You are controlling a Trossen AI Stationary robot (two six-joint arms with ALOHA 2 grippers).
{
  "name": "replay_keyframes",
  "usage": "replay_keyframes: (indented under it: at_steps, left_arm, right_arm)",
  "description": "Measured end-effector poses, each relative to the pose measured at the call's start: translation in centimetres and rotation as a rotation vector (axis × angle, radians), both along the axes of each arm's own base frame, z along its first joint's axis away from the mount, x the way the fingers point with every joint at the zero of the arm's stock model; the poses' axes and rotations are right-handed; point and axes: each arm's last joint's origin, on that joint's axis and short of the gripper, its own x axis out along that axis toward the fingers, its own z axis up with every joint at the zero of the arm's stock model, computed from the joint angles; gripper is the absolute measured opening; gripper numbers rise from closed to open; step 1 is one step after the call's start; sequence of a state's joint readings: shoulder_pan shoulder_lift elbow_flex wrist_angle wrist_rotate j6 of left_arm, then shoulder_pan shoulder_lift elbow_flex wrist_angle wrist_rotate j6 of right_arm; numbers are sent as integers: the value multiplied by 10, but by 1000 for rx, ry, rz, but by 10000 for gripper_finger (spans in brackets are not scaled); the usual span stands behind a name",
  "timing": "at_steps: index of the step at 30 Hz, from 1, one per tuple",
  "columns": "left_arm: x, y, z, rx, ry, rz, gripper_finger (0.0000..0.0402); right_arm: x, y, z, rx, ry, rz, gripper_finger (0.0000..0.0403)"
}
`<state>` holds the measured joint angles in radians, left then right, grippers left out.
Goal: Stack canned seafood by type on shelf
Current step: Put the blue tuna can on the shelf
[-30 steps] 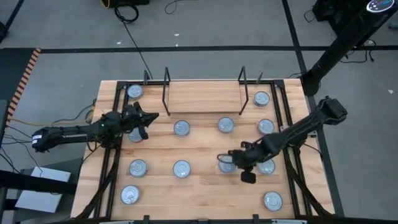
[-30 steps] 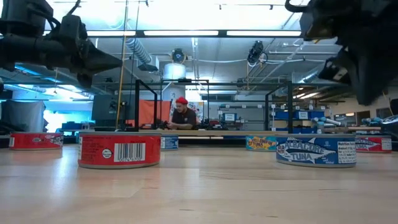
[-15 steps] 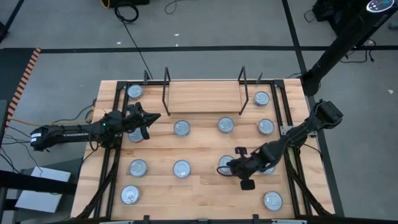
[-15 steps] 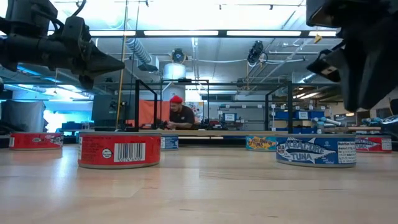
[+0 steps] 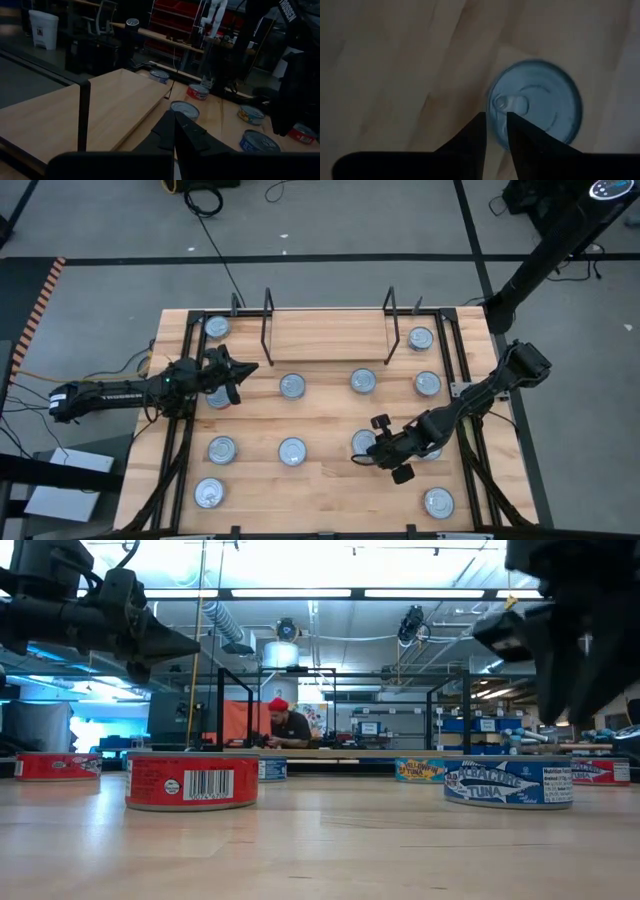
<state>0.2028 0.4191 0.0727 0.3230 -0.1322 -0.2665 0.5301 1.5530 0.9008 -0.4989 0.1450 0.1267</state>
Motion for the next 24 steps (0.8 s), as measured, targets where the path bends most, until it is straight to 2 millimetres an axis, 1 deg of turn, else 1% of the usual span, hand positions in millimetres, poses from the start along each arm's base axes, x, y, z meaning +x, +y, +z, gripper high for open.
replay_keyframes:
  at_steps: [4,7,14,18,22,24]
  left_arm:
    - [0,0,-1,-2,9,0,6]
    - [0,0,-1,-2,8,0,6]
    - [0,0,-1,-7,5,0,6]
    - [0,0,-1,-8,5,0,6]
    - [0,0,-1,-9,5,0,6]
    - [0,0,-1,-9,5,0,6]
  right_arm:
    - [3,3,-11,-14,28,53,87]
    - [6,4,-17,-28,34,42,87]
    - [9,5,-23,-49,33,37,74]
    - [9,5,-24,-53,30,34,51]
    - [9,5,-24,-35,38,41,12]
    - [9,5,-23,-22,43,39,7]
